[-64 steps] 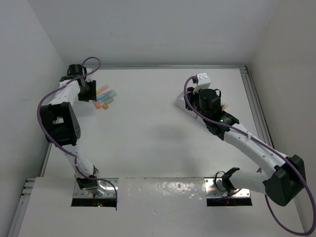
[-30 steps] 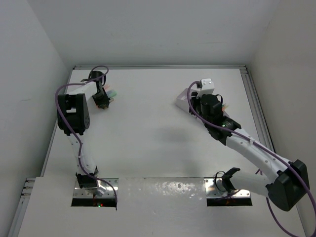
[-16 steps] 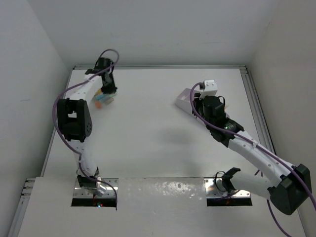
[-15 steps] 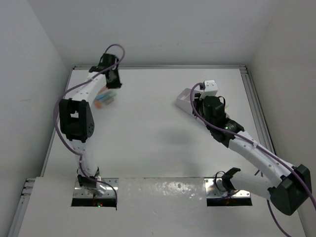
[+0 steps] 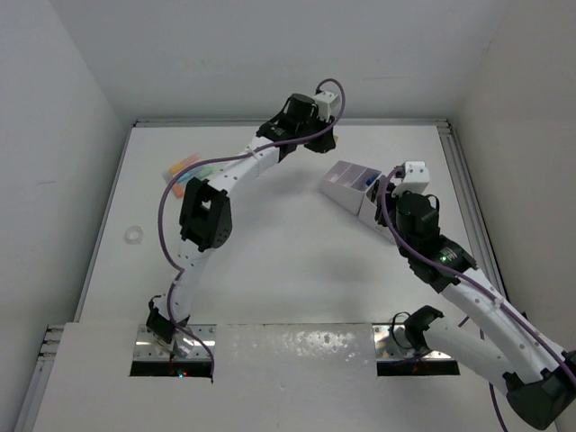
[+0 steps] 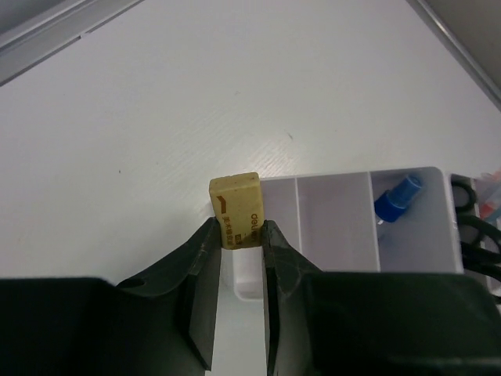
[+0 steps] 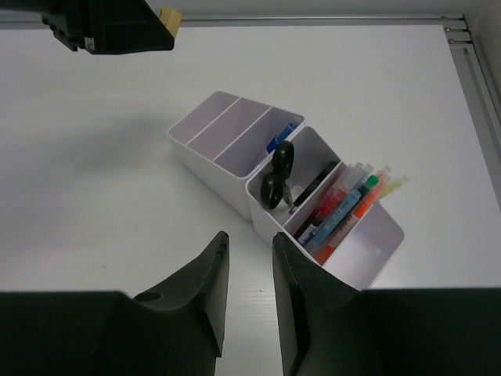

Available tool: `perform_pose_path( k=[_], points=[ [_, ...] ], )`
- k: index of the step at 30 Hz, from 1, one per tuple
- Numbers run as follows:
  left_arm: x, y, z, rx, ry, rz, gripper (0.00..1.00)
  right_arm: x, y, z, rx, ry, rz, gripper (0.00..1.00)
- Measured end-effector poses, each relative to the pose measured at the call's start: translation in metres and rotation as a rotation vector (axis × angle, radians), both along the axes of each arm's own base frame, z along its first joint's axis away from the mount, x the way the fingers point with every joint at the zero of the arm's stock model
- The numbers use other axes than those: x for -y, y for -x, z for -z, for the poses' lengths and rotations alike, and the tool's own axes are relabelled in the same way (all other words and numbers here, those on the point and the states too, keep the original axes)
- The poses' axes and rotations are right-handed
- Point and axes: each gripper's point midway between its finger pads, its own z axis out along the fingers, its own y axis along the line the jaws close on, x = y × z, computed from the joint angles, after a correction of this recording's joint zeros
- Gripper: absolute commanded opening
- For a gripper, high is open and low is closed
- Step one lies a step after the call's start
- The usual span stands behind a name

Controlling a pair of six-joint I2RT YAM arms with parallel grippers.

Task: Sort the stationery into containers
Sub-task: Place the stationery in the storage box.

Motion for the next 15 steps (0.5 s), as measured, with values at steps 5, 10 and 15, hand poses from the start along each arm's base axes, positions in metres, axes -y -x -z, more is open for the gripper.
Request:
perform_pose_path(
  k=[5,10,15],
  points=[
    [0.015,-0.008,0.041,-0.026,-0.020,0.009,0.00,0.013,0.010,0.001,-0.016,0.013,0.037,0.28],
    [0.033,0.003,0.054,-0.028,-0.036,0.028,0.00,0.020,0.018,0.000,-0.016,0.014,0.051,0.28],
    [0.040,0.011,0.065,-0.027,-0.062,0.036,0.00,0.023,0.019,-0.001,-0.015,0.019,0.064,0.28]
  ],
)
